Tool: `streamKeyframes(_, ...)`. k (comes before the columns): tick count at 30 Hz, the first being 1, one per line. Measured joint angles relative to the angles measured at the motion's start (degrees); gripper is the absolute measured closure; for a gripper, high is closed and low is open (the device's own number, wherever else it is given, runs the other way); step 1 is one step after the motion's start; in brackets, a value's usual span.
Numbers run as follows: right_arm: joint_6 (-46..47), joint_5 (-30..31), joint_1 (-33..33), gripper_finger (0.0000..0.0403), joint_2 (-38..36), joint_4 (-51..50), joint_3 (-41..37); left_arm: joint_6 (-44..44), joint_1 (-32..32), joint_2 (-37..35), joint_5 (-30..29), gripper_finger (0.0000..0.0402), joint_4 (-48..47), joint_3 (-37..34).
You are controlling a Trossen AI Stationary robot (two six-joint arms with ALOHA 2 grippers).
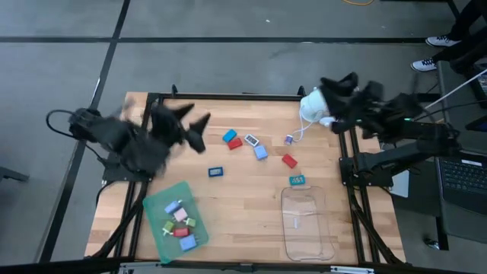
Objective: Pick & Place Office items
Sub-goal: Put the blue charger adapter into the blue bin
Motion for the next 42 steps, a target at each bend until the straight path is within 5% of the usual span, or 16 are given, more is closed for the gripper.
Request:
streamKeyframes(7, 10.62, 4.56, -3.04, 0.0247, 5.57, -28.47, 7.9, 23.59, 15.59, -6.36, 31.75, 0.012, 4.51, 0.63)
streamKeyframes(13, 16.0, 4.41, -6.45, 0.0247, 14.32, -50.95, 20.38, 32.68, 31.08, -5.43, 50.8, 0.0134, 4.62, 0.5)
streamKeyframes(18, 21.43, -1.92, -11.41, 0.0247, 21.47, -60.28, 25.83, 35.4, 41.98, -2.15, 62.76, 0.0141, 7.02, -4.84)
streamKeyframes(28, 24.55, -4.42, -16.08, 0.0247, 33.34, -71.3, 26.61, 30.77, 52.9, -1.28, 70.44, 0.0142, 21.71, -25.1)
streamKeyframes(42, 25.33, -17.36, -17.36, 0.0247, 45.97, -71.97, 26.63, 24.84, 62.09, -5.07, 80.18, 0.016, 37.46, -47.4)
